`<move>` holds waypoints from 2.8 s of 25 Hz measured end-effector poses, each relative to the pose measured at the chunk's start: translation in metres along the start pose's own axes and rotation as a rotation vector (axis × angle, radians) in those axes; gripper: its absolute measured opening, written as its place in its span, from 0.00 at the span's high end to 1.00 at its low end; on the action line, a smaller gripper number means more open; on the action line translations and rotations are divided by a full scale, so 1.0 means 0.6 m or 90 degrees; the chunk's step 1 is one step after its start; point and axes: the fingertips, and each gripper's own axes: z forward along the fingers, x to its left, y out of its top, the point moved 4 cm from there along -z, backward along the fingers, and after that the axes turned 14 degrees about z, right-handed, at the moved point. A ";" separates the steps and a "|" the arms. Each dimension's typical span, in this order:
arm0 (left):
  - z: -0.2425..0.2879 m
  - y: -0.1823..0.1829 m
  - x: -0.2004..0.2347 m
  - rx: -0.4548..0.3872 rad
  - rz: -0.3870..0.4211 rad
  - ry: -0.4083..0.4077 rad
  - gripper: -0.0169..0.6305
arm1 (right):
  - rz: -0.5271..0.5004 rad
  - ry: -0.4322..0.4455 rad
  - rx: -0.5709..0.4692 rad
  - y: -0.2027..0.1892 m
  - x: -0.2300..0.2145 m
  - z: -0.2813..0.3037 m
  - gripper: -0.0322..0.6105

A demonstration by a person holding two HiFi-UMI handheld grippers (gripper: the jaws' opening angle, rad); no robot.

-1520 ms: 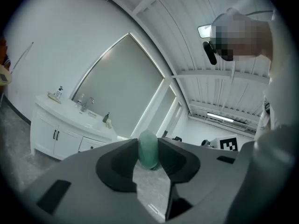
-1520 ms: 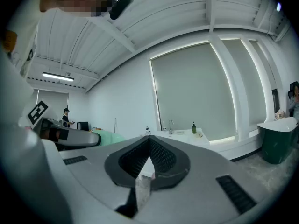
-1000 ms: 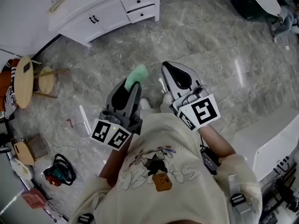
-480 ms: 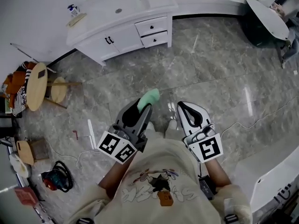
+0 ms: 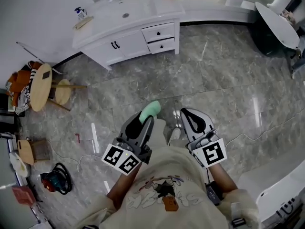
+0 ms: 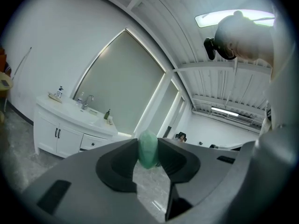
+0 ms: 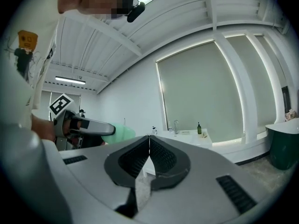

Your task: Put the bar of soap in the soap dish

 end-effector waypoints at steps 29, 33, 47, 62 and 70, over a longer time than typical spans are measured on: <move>0.190 0.106 0.392 -0.009 -0.042 -0.022 0.77 | 0.002 -0.033 -0.016 0.056 -0.091 0.428 0.94; 0.207 0.115 0.455 -0.008 -0.044 -0.037 0.77 | 0.018 -0.042 -0.015 0.060 -0.095 0.491 0.94; 0.225 0.134 0.561 -0.013 -0.058 -0.046 0.77 | 0.058 -0.002 0.020 0.075 -0.080 0.619 0.94; 0.327 0.151 0.636 -0.005 -0.044 -0.006 0.77 | 0.054 0.031 0.003 0.107 -0.195 0.747 0.94; 0.509 0.206 0.704 0.002 -0.027 0.004 0.77 | 0.059 0.038 -0.001 0.168 -0.332 0.862 0.94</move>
